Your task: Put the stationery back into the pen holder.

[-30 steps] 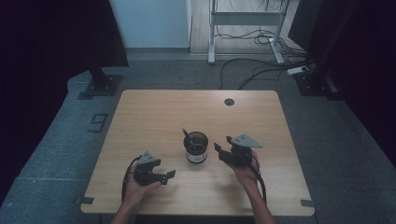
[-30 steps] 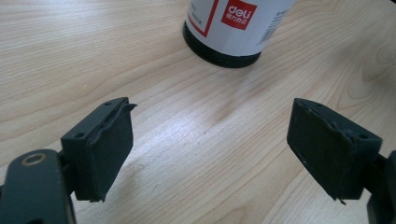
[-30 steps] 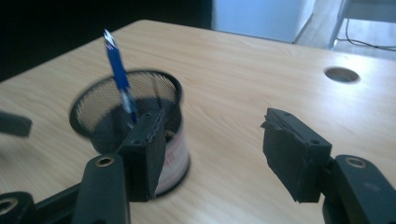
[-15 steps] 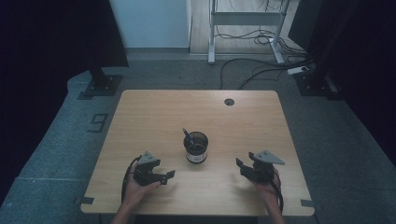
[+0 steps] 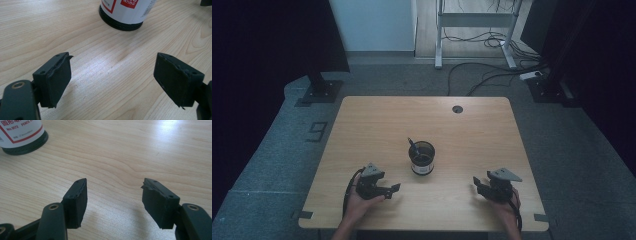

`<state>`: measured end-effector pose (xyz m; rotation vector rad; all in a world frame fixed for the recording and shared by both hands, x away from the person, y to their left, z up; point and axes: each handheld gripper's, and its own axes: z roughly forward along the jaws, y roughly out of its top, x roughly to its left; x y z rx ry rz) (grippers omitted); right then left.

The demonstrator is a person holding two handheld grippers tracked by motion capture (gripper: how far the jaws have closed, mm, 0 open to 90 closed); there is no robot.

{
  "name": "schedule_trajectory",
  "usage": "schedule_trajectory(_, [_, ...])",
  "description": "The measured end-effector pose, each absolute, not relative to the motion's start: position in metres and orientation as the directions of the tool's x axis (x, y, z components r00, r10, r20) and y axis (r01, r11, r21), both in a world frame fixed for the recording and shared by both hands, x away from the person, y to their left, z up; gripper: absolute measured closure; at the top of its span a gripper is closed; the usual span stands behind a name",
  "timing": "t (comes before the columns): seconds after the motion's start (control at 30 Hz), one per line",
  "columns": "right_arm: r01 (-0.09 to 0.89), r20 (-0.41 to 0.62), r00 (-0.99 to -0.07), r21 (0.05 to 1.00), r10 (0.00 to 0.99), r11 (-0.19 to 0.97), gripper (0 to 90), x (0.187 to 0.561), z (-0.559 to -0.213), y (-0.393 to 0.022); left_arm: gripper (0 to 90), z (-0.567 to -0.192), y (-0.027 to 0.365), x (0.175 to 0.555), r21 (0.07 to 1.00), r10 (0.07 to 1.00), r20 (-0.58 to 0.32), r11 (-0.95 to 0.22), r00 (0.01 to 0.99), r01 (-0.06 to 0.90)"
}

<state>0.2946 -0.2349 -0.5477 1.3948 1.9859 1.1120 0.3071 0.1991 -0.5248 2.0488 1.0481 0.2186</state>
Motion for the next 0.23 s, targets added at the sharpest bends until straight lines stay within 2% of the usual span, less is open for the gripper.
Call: schedule_trajectory(0.23, [0.552,0.071,-0.367,0.819,0.927,0.156,35.1,0.2965,-0.5489,-0.2352,14.7,-0.5245,0.1978,0.3065,0.726,0.741,-0.192,-0.334,0.644,0.601])
